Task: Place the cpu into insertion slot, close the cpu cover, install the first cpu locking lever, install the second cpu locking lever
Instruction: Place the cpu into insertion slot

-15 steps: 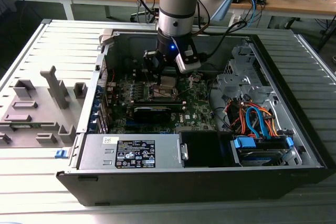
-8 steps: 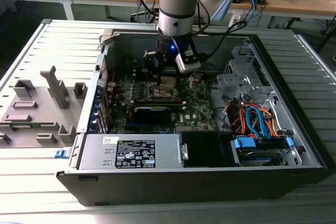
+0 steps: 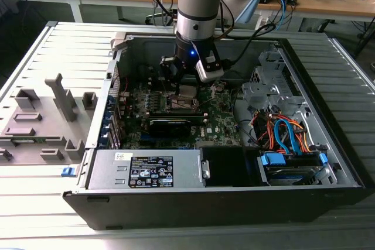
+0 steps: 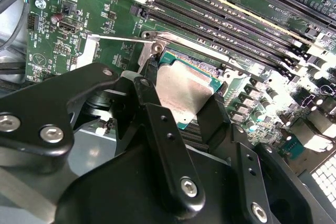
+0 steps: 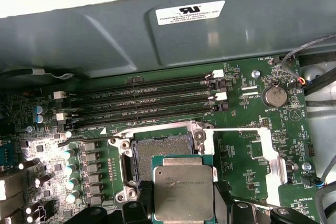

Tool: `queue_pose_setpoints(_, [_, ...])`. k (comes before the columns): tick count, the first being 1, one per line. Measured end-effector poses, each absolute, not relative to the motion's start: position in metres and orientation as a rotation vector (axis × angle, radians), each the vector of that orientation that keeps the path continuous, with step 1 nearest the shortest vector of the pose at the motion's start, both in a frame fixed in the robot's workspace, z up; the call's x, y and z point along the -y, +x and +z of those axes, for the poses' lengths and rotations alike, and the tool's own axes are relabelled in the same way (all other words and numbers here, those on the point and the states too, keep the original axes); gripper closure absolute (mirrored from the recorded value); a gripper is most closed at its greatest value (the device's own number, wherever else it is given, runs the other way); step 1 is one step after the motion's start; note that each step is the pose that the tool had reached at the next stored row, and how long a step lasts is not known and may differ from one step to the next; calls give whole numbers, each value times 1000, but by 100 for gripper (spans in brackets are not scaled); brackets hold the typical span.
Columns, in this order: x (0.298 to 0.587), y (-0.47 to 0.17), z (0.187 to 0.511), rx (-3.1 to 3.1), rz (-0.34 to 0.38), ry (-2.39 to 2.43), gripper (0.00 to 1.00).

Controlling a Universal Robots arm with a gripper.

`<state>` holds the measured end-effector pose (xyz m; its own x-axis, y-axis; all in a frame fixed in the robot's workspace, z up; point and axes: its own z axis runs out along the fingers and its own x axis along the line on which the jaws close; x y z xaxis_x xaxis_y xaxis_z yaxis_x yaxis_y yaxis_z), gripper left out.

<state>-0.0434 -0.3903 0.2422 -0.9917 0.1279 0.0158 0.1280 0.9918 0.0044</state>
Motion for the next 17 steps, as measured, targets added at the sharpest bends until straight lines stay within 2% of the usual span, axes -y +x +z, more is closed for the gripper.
queue_pose_setpoints(17, [390,-43,242,3118,-8,-221,45])
